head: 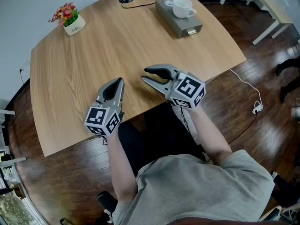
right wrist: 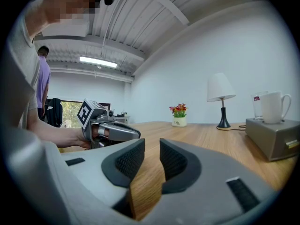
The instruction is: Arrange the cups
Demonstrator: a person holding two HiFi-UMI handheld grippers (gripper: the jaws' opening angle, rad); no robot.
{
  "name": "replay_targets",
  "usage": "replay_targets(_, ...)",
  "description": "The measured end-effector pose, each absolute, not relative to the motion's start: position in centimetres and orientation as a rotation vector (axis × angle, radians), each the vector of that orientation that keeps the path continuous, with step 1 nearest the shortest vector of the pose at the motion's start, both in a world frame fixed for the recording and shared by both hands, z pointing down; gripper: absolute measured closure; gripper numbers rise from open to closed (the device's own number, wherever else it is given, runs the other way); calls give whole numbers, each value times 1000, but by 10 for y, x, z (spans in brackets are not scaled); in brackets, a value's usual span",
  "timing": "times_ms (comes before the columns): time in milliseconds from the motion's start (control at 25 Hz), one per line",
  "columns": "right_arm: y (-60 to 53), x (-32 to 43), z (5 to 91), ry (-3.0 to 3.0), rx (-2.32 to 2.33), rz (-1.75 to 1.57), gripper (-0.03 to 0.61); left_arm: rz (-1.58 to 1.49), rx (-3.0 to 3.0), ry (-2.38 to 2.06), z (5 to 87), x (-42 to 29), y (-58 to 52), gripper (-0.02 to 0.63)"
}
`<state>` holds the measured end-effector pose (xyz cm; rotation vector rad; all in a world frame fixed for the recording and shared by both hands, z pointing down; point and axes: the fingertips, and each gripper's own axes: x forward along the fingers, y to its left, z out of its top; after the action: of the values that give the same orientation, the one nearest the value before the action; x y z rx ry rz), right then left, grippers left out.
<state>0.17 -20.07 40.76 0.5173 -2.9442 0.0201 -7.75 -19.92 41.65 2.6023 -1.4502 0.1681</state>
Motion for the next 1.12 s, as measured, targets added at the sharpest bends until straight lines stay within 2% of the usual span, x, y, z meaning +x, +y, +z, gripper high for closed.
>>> replay_targets(1120,-203,2,410,-2933,523,48,489,168,2603,-1450,417,-77,-200,604)
